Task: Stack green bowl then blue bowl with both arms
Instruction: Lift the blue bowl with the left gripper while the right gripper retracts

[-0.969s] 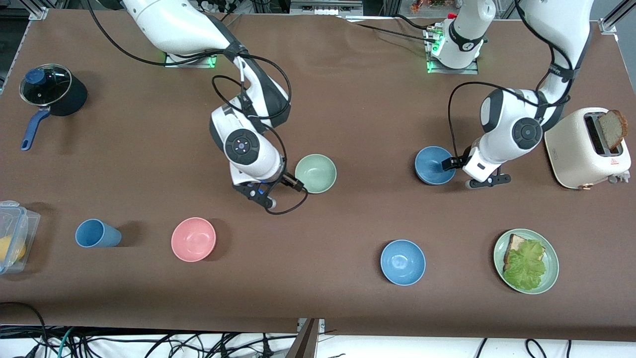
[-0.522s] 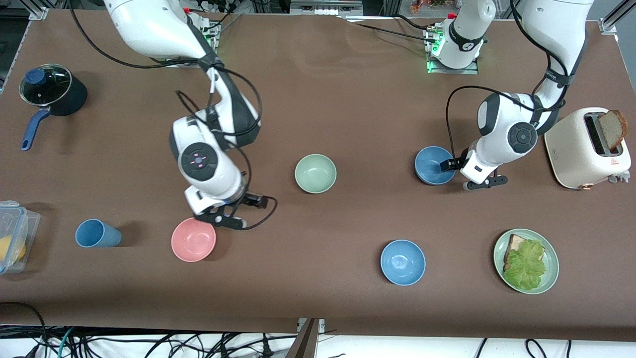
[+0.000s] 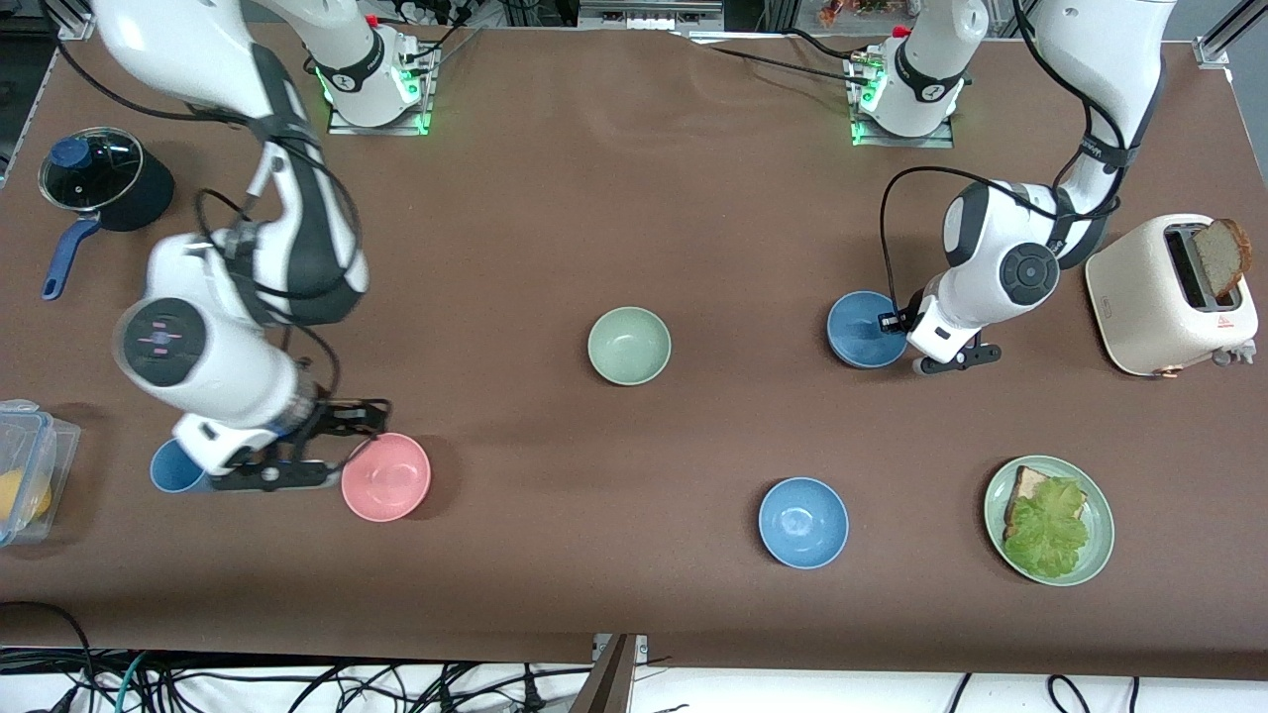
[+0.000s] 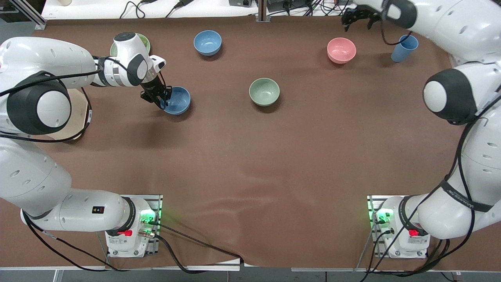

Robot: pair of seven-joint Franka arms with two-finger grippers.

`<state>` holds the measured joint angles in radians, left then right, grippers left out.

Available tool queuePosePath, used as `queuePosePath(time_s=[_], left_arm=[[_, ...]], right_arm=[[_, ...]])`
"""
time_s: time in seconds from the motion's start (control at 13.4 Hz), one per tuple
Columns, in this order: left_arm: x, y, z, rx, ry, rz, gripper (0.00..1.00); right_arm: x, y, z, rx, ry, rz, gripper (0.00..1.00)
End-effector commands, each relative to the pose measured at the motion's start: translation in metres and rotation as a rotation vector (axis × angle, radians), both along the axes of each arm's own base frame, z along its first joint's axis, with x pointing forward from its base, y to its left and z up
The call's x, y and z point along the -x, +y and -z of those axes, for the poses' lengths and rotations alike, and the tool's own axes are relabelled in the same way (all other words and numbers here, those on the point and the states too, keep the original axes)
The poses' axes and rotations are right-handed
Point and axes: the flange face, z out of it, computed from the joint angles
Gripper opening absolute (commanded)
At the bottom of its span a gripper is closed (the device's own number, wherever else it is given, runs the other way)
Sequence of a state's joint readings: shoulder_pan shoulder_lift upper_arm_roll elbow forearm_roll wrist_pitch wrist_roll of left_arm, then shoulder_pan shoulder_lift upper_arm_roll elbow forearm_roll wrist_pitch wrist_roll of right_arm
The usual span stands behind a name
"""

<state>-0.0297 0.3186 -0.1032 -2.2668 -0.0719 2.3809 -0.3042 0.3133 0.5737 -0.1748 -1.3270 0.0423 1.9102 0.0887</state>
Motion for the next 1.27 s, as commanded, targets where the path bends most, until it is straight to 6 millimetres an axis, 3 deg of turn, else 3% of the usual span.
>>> queuePosePath(time_s=[0.0,0.15,0.45,0.67,0.89,1.12,1.19], left_arm=[[0.002,-0.008,-0.015,0.014,0.010,0.005,0.00],[-0.002,-0.014,-0.027,0.018,0.037,0.030,0.00],[-0.019,-0.017,-0.062,0.022,0.061,0.036,0.00],[-0.044,-0.023,-0.103,0.057,0.065,0.020,0.00],[-0.051,-0.051,-0.118,0.095,0.050,0.028,0.00],[-0.068,-0.062,-0.143,0.112,-0.010,0.042,0.00],[-0.073,-0.072,-0.150,0.126,-0.024,0.050,0.00]], right_arm=[[0.019,-0.039,-0.057,-0.035,0.035,-0.014,0.99],[0.029,-0.067,-0.085,-0.039,0.044,0.015,0.99],[0.055,-0.091,-0.132,-0.058,0.061,0.042,0.99],[0.061,-0.100,-0.132,-0.052,0.100,0.064,0.99],[0.074,-0.106,-0.135,-0.049,0.130,0.059,1.00],[0.085,-0.104,-0.161,-0.060,0.084,0.054,0.99],[0.089,-0.116,-0.173,-0.064,0.065,0.068,0.99]])
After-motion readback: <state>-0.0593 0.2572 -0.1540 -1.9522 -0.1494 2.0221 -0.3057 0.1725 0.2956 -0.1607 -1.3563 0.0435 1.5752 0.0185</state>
